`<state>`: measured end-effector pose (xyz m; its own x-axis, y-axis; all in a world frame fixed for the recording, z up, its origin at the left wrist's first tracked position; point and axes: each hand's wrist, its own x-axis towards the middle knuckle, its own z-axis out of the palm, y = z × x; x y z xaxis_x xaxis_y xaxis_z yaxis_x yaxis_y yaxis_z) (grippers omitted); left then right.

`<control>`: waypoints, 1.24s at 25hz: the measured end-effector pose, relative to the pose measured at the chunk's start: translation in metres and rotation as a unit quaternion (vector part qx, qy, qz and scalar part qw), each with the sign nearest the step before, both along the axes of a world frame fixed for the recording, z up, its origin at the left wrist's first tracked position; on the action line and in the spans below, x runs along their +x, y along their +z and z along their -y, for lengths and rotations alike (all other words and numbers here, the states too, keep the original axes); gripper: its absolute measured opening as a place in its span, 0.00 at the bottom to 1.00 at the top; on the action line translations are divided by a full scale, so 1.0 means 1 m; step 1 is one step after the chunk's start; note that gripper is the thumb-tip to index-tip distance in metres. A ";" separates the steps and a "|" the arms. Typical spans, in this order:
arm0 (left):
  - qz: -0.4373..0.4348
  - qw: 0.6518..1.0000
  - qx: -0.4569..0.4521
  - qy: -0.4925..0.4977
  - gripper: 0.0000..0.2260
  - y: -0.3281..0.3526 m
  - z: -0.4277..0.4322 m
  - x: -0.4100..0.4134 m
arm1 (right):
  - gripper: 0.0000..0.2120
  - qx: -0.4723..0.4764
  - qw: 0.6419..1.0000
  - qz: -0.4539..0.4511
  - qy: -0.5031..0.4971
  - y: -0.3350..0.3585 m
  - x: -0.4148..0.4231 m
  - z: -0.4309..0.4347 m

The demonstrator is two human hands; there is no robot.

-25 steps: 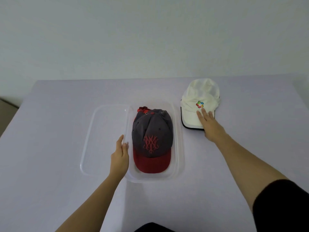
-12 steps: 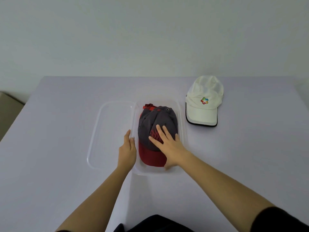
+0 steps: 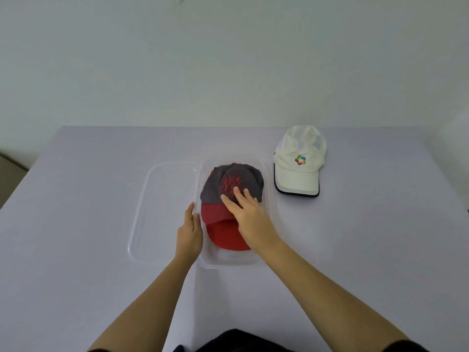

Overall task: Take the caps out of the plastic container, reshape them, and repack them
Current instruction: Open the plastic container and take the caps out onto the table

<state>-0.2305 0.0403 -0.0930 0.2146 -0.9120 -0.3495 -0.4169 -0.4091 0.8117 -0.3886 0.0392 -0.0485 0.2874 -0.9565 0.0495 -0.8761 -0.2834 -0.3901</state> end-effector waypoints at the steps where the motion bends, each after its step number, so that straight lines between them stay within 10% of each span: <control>1: 0.005 1.000 0.000 0.000 0.20 -0.001 0.001 0.000 | 0.30 -0.079 0.996 0.039 -0.031 0.005 -0.007 -0.004; 6: 0.002 1.000 -0.004 0.008 0.20 -0.007 0.002 0.002 | 0.26 -0.303 0.930 0.157 -0.137 0.013 -0.070 -0.042; 11: 0.006 1.000 -0.002 0.012 0.20 -0.004 0.000 -0.002 | 0.17 -0.313 0.928 0.144 -0.143 -0.027 -0.122 -0.108; 19: 0.023 1.000 -0.011 -0.001 0.20 -0.005 -0.002 -0.002 | 0.58 -0.045 0.988 -0.013 -0.145 -0.112 -0.155 -0.157; 24: 0.070 0.997 -0.003 -0.022 0.21 -0.009 -0.001 -0.004 | 0.47 0.040 0.991 -0.003 -0.128 -0.105 -0.170 -0.146; 28: 0.318 0.932 -0.142 -0.102 0.21 -0.017 -0.001 -0.012 | 0.29 0.000 0.977 -0.016 -0.212 -0.076 -0.151 -0.122; 31: 0.244 0.933 -0.222 -0.140 0.21 -0.011 0.001 -0.032 | 0.19 -0.020 0.965 0.095 -0.243 -0.055 -0.112 -0.103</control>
